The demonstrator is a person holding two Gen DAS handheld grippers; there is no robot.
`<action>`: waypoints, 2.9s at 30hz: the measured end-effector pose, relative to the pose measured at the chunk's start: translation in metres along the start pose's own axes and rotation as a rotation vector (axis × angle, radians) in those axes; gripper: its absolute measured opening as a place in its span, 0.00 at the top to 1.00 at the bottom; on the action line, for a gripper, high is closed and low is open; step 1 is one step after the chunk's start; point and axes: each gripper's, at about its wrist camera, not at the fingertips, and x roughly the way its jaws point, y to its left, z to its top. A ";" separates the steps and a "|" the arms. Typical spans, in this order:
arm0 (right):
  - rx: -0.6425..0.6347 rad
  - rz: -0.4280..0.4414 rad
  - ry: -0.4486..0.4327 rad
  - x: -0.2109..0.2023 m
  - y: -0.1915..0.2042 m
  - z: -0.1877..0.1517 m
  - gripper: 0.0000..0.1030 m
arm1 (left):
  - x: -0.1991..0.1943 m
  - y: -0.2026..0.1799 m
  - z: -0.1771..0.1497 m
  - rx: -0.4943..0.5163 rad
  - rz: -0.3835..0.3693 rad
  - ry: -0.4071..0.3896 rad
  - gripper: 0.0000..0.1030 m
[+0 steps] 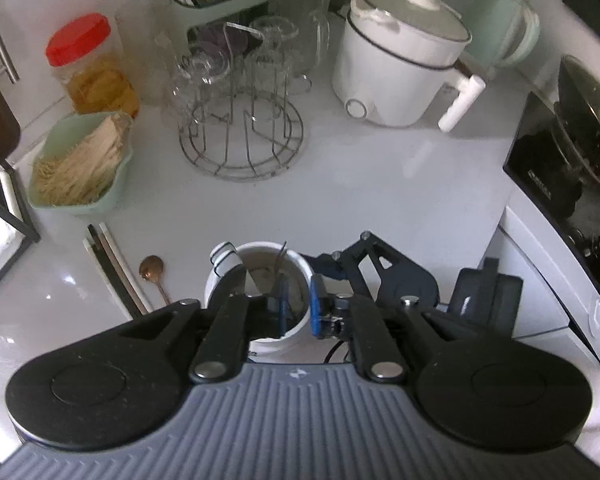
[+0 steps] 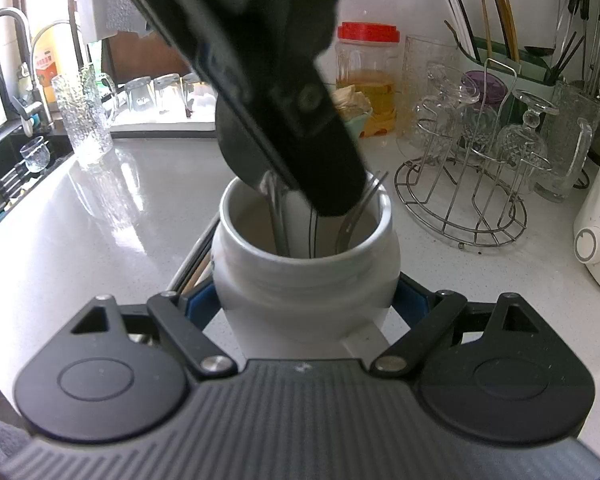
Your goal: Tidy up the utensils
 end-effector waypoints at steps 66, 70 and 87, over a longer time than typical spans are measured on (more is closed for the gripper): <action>0.202 -0.217 0.103 0.005 0.013 0.012 0.12 | 0.079 0.143 -0.132 -0.184 0.264 -0.138 0.49; 0.202 -0.216 0.104 0.005 0.013 0.012 0.12 | 0.076 0.142 -0.133 -0.195 0.263 -0.127 0.57; 0.196 -0.215 0.132 0.001 0.017 0.011 0.12 | 0.055 0.149 -0.162 -0.321 0.178 -0.058 0.94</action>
